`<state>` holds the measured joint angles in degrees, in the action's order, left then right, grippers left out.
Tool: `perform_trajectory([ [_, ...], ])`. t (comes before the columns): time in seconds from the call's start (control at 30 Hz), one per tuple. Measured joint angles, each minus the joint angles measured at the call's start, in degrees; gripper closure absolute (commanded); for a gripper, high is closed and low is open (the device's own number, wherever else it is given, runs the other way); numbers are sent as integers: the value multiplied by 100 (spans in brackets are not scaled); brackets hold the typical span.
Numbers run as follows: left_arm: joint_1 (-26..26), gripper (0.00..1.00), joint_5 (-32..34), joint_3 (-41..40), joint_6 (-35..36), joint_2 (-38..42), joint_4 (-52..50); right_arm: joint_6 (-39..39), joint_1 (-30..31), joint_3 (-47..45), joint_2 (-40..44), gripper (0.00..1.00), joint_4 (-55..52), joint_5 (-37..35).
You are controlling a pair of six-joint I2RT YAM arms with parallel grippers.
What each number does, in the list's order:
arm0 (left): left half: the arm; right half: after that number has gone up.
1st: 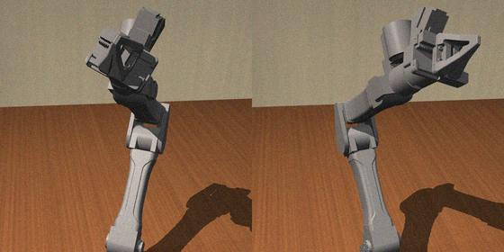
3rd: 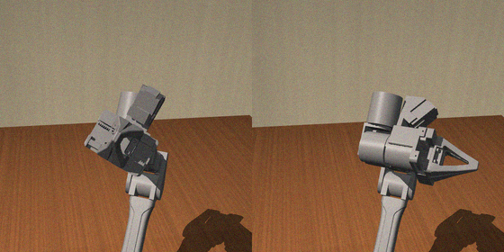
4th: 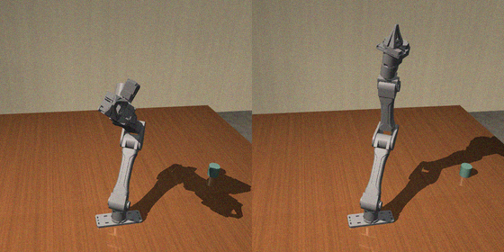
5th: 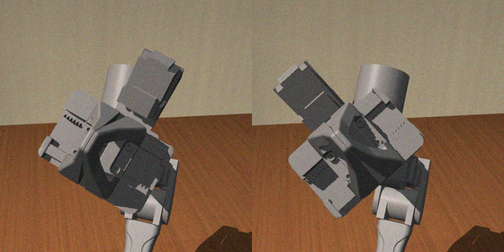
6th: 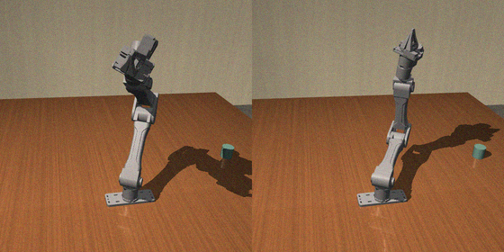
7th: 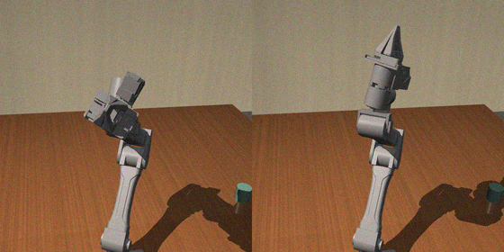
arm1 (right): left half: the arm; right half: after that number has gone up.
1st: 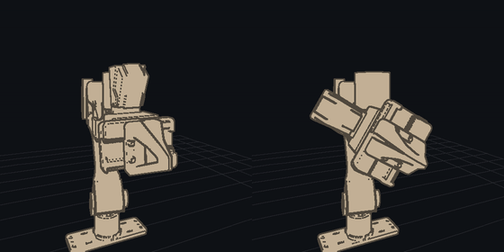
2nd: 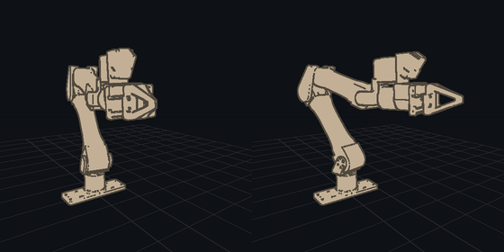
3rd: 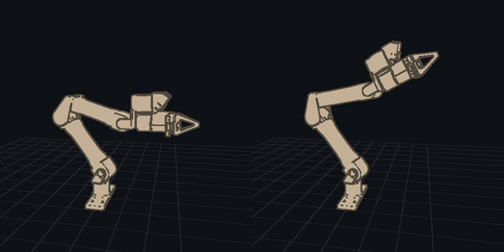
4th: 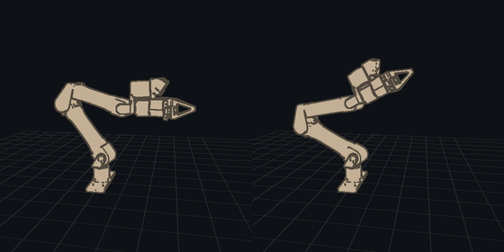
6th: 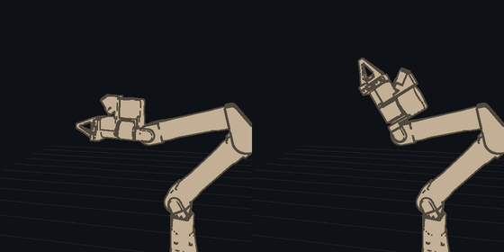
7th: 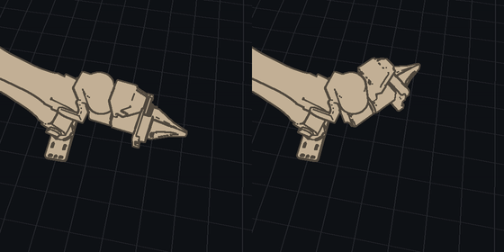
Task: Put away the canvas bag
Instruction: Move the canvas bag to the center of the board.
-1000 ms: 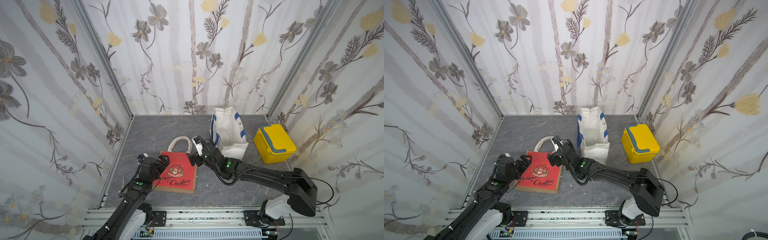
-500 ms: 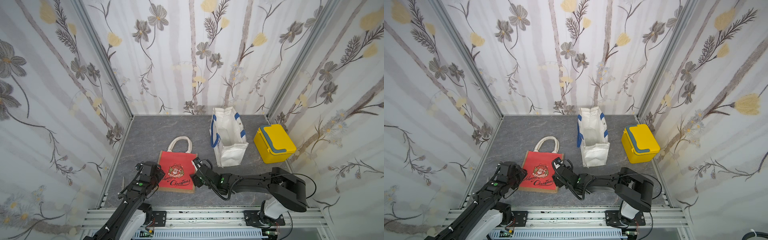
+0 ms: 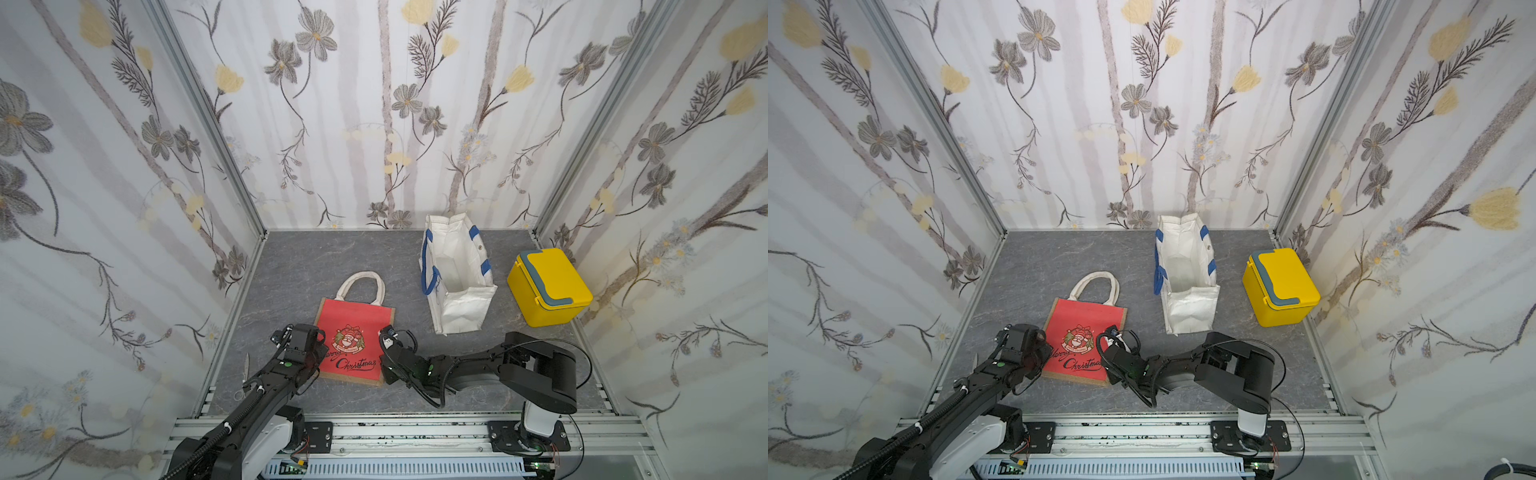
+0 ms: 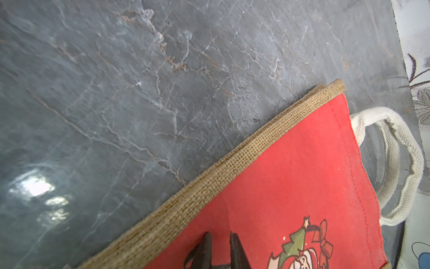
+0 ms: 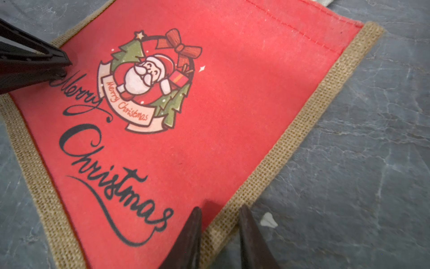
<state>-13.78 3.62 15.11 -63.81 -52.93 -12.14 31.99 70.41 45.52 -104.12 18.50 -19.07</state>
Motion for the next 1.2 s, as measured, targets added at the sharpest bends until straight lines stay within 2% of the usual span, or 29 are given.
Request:
perform_trajectory([
  [0.33, 83, 92, 225, 164, -114, -881, 861, 52, -35, 557, -501, 80, 46, -295],
  [0.5, 195, 92, 267, 409, -101, -1327, 1071, -39, -225, 866, -699, 80, -2, -247],
  [0.83, 772, 89, 310, 837, -70, -2020, 1458, -413, -662, 1810, -1366, 80, 35, 216],
  [0.9, 994, 85, 254, 1139, -68, -2435, 1539, -522, -675, 2155, -1552, 80, -83, 343],
  [1.0, 1196, 70, 214, 1432, -66, -2826, 1700, -645, -721, 2632, -1847, 79, -212, 520],
  [1.07, 1270, 60, 208, 1504, -70, -2846, 1746, -691, -800, 2970, -2068, 80, -251, 713],
  [1.2, 1314, 47, 221, 1762, -68, -2710, 1593, -804, -938, 3753, -2483, 78, -525, 1021],
])
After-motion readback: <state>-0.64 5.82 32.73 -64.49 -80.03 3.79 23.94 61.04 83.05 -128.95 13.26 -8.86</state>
